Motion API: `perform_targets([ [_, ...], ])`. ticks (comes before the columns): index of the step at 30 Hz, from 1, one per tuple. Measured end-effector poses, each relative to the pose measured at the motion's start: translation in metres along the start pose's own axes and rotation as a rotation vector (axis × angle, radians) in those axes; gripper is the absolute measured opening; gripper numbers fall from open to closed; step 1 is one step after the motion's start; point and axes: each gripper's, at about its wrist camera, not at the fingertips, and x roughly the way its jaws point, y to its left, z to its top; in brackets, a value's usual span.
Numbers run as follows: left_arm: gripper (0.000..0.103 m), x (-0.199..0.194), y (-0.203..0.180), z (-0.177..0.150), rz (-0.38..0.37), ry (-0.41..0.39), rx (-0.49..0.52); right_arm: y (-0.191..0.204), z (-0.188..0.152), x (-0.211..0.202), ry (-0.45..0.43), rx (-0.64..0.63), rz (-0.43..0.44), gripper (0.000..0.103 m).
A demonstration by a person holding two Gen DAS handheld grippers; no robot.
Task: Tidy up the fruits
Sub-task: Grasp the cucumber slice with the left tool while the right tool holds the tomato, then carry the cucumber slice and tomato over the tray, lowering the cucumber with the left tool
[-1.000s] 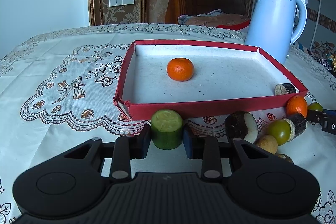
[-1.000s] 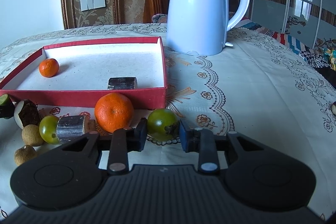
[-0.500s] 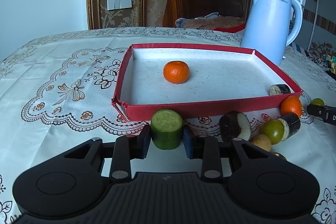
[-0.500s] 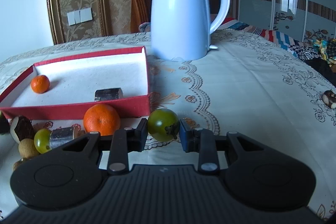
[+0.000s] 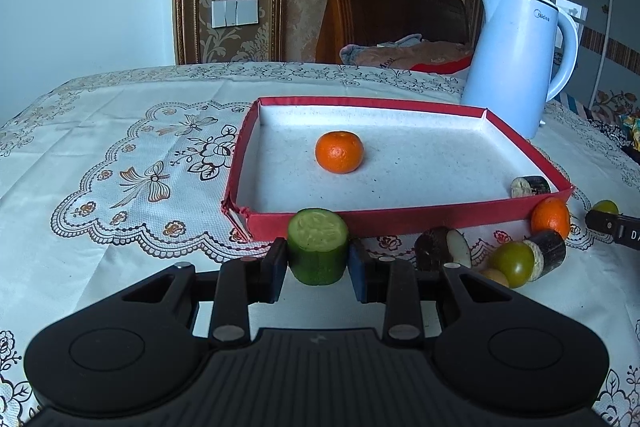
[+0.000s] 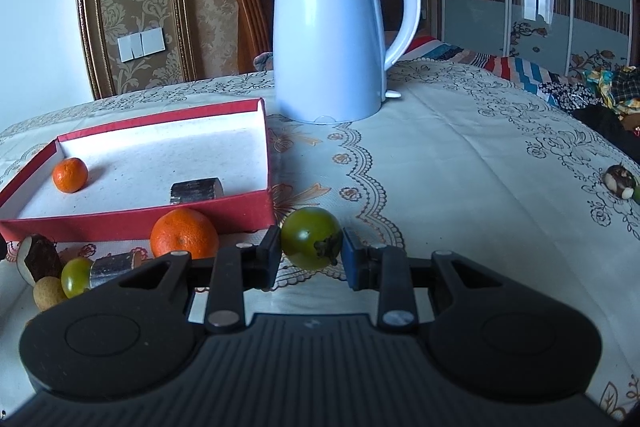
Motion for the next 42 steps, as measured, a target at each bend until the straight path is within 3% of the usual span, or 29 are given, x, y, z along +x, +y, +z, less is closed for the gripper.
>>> perform_targets([
  [9,0.032,0.001,-0.002,0.021,-0.01,-0.008,-0.022,0.007,0.006,-0.008,-0.042,-0.008,0.006,0.029],
  [17,0.032,0.027,-0.015,0.039,-0.002,0.015,-0.022,0.032,0.029,-0.009,-0.09,-0.056,0.045,0.029],
  [33,0.032,0.077,-0.029,0.046,-0.007,0.109,-0.015,0.095,0.055,0.045,-0.001,-0.142,0.112,0.029],
  [42,0.032,0.093,-0.032,0.053,0.024,0.094,0.005,0.123,0.055,0.08,0.089,-0.181,0.109,0.029],
])
